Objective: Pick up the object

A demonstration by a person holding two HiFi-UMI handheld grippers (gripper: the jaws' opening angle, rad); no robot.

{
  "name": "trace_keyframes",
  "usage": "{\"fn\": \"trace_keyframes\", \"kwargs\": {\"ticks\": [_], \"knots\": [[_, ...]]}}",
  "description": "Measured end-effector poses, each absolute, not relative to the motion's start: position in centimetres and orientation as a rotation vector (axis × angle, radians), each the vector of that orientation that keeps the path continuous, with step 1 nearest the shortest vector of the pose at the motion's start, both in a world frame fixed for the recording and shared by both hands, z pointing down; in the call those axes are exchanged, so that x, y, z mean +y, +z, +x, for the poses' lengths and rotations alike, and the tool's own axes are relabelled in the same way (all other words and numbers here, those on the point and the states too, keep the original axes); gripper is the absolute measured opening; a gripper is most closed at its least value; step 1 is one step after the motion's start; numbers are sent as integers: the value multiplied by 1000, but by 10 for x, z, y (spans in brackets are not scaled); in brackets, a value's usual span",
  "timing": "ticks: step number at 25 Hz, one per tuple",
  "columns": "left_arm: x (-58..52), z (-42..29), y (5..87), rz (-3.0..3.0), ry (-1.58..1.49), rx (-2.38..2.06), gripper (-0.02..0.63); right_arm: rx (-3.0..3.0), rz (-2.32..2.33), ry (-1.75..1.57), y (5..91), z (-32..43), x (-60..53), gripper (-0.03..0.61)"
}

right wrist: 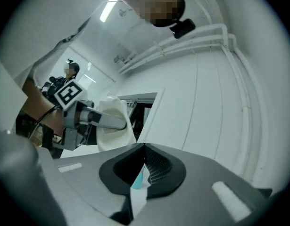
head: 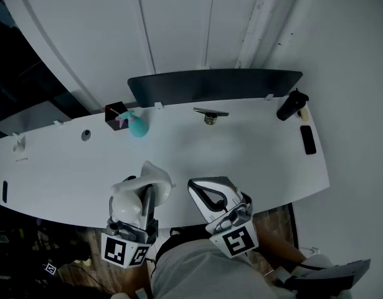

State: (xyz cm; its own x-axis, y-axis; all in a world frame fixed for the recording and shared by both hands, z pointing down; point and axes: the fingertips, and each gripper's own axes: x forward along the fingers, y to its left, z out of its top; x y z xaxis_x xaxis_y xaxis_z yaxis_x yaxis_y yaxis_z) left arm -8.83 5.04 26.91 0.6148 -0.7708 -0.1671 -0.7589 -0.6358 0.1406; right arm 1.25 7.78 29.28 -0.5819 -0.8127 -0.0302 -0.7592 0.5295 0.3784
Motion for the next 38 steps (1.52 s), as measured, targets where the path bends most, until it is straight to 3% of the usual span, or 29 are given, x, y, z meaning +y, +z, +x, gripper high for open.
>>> {"fn": "trace_keyframes", "kwargs": {"ticks": [5, 20, 28, 38], "knots": [[90, -109, 287, 2771, -259, -1310, 171, -2571, 1442, -204, 313, -9, 87, 2], [167, -109, 340, 2780, -44, -1188, 172, -2396, 1651, -136, 341, -6, 173, 2], [181, -62, 329, 2826, -35, -1173, 172, -2371, 1689, -167, 326, 40, 177, 0], [186, -38, 336, 2809, -5, -1148, 172, -2381, 1645, -191, 332, 46, 188, 0]]}}
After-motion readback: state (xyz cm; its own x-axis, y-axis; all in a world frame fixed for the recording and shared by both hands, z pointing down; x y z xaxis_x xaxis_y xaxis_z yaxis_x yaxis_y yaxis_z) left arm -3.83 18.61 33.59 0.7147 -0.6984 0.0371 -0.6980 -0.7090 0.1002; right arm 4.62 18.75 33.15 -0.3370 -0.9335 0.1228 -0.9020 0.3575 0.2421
